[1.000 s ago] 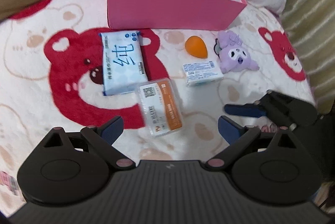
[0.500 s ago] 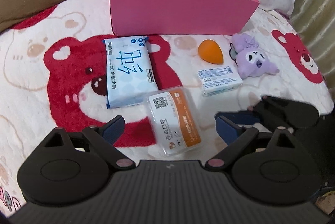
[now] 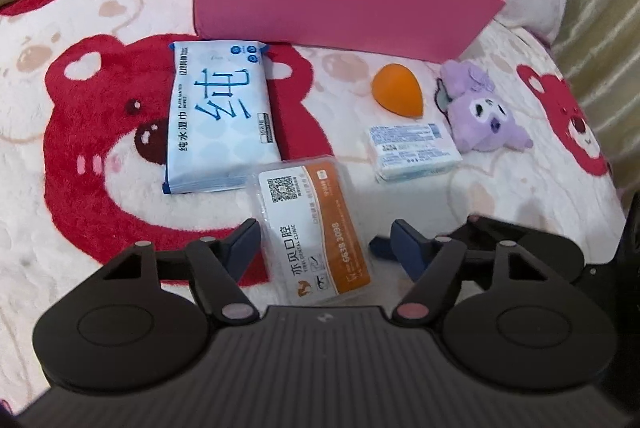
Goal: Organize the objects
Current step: 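Close the right gripper on the clear orange-labelled case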
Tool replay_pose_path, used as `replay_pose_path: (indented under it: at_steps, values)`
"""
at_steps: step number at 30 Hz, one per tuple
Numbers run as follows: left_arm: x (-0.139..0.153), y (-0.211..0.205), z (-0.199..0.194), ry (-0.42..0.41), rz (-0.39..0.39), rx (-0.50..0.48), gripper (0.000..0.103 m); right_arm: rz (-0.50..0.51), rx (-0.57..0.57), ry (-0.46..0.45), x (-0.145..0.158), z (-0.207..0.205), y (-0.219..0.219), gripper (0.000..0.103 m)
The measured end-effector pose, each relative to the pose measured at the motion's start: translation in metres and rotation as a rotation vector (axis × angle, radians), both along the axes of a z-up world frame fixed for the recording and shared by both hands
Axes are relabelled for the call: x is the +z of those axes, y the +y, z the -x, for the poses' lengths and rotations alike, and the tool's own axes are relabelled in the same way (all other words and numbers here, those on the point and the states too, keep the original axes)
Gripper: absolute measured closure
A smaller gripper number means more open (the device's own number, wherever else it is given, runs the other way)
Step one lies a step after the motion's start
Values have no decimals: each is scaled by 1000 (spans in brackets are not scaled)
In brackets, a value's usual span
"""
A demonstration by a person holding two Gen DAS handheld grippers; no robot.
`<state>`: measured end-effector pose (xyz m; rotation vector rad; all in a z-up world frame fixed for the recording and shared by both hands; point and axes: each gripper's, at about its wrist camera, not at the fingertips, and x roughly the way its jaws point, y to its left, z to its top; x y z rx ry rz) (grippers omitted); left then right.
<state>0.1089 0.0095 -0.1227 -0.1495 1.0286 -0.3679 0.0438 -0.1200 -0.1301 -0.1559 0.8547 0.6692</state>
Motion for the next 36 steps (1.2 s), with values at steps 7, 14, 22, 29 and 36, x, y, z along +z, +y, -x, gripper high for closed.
replay_pose_path:
  at_steps: [7,14,22,29,36]
  values:
    - [-7,14,-2,6,58,82,53,-33,2,38,-9,-11,-2,37]
    - [0,33,-2,48,243,92,55,4,15,29,-8,-4,1,41]
    - [-10,10,-3,71,147,75,55,-4,-22,58,-3,-7,-5,35]
    - [-20,3,-9,182,171,118,51,43,-54,53,-5,-4,-5,28]
    - [-16,-7,-9,174,126,135,51,38,-69,65,-7,-3,-10,28]
